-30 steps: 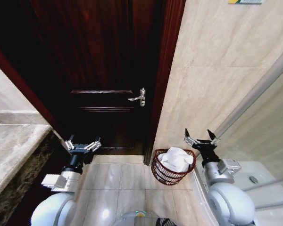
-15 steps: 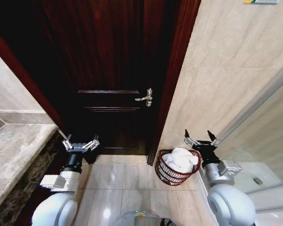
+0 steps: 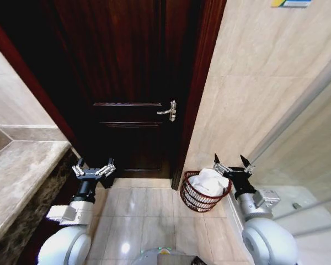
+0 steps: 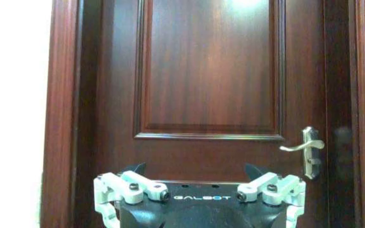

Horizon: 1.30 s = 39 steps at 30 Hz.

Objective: Discard the used towel into the hamper.

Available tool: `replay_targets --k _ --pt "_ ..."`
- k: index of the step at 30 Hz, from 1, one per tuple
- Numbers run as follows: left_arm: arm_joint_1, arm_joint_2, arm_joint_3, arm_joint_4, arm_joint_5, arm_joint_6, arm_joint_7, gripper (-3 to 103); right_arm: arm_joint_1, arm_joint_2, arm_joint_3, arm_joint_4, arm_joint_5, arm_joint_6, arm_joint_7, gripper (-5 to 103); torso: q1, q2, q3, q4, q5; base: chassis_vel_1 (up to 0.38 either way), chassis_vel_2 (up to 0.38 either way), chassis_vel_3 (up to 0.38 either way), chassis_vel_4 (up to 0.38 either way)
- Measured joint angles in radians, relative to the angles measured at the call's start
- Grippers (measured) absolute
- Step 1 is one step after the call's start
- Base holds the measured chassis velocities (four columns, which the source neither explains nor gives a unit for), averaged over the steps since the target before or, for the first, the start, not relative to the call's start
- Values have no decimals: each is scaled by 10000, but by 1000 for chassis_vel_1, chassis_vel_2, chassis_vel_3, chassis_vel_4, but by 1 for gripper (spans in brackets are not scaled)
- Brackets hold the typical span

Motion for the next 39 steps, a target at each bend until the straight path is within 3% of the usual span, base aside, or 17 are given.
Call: replay_targets --k 39 --pt "94 -94 31 10 43 -359 21 100 -364 161 -6 -5 -88 77 0 100 5 -1 2 0 0 124 -105 -101 122"
